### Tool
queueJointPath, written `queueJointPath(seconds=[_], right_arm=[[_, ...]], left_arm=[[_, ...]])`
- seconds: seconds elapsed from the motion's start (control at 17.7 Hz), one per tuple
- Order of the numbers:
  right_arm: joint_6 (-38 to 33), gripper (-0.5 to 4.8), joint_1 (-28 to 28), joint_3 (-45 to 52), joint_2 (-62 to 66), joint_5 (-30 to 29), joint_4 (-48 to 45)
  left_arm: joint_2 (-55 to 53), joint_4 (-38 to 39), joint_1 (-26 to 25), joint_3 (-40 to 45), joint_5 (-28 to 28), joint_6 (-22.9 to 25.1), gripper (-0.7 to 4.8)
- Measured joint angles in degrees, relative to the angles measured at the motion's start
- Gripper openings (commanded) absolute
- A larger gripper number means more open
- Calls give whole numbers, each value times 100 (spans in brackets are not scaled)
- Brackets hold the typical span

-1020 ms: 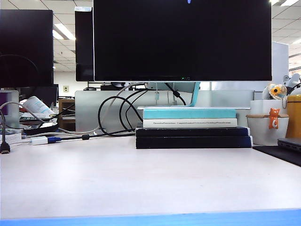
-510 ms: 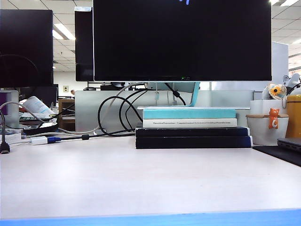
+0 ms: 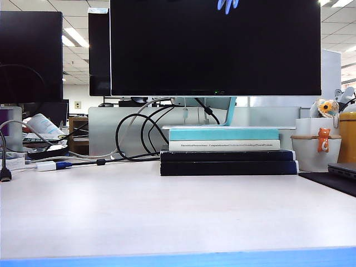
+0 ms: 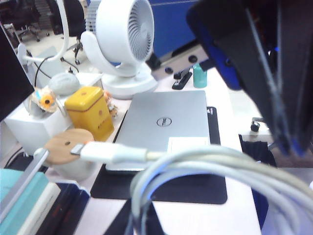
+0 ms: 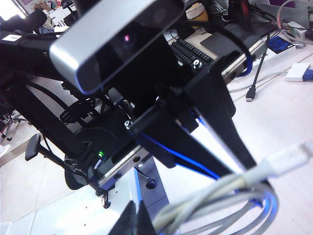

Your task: Unfold the white charging cable into a straight cable.

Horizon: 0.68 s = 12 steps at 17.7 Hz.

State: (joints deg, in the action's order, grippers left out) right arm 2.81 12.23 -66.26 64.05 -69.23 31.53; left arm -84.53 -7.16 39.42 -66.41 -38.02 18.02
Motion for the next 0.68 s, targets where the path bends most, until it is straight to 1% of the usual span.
queueJointPath(seconds=[0.06,0.17,0.23,0.28,0.4,0.45,0.51,0.62,0.68], right_arm=[[0,8,0,0,0,0,2],[4,122,-2,0,0,2,-20],[0,122,-4,0,0,55,-151],[-195,122,-4,0,0,153,-378],[-483,117,-4,-2,-2,181,-678],[-535,117,-4,0,0,348,-669],[-562,117,-9,0,2,538,-470],[-575,116,-11,0,37,562,-186],[-579,92,-11,2,55,564,-149]], left_arm=[[2,-122,0,0,-9,-83,-6],[2,-105,0,0,-24,-92,-6],[2,-24,0,0,-35,-48,-6],[2,240,-2,0,9,96,-6],[2,402,-7,0,63,197,-6],[11,413,-7,0,72,254,-6],[66,439,-7,0,170,463,-6],[90,352,-7,0,411,863,-6],[90,319,-7,0,468,970,-6]])
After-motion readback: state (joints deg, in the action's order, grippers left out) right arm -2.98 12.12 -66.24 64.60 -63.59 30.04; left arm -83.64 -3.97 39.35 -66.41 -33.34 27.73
